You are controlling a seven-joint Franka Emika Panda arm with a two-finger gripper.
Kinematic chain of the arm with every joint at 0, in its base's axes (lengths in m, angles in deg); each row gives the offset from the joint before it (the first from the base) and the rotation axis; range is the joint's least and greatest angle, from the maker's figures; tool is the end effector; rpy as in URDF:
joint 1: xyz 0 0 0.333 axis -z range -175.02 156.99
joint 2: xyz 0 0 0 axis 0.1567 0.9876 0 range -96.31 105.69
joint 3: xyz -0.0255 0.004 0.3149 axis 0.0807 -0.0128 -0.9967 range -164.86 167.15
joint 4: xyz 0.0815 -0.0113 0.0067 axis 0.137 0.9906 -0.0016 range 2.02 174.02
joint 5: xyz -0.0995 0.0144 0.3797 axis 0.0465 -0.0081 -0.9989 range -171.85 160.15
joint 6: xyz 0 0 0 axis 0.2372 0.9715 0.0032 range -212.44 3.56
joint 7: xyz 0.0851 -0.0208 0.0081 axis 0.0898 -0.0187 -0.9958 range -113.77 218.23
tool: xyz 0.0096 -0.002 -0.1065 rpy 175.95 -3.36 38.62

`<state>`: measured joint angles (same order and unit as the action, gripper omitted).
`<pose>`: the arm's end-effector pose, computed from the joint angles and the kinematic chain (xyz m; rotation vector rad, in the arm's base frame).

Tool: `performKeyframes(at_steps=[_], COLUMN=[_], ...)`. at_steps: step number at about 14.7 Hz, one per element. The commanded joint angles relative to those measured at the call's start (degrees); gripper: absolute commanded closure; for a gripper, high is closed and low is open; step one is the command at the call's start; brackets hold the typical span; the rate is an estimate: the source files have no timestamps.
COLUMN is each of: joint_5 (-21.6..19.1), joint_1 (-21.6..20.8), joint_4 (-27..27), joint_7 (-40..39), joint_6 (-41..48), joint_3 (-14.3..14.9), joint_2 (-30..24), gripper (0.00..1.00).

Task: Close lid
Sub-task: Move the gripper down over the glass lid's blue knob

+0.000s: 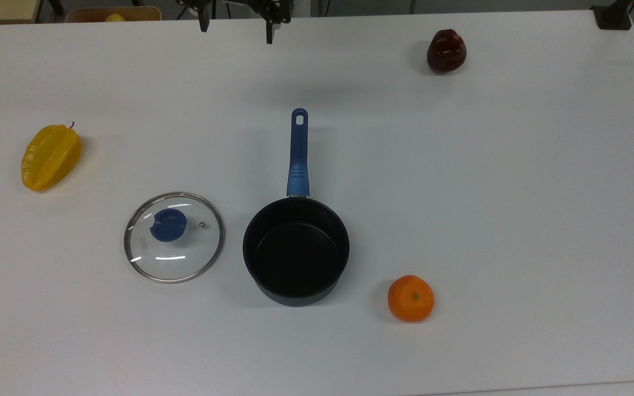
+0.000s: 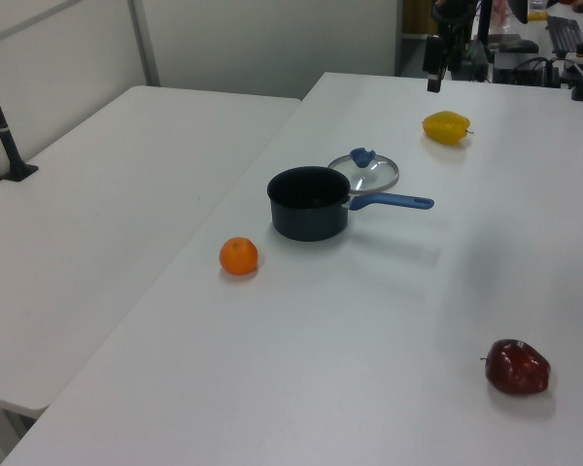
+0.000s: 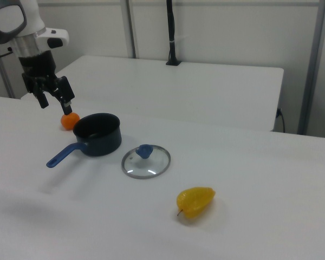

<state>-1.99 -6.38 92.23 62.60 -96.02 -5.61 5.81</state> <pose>0.5716 0.0343 0.5922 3.0791 -0.1556 0.0994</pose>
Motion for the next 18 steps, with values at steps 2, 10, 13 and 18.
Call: performKeyframes(at_steps=[2, 10, 13, 18], joint_5=[-1.14, -1.22, -1.14, -1.05], joint_1=[-0.44, 6.22, 7.99, 9.05], joint_4=[1.86, 1.68, 1.68, 1.68], joint_7=[-1.41, -4.83, -6.58, -7.56], joint_6=[-0.3, -13.17, -22.95, -35.08], joint_3=[1.65, 1.92, 2.27, 2.35], joint_2=[-0.78, 4.04, 9.49, 17.75], gripper=[0.0, 0.0, 0.0, 0.0])
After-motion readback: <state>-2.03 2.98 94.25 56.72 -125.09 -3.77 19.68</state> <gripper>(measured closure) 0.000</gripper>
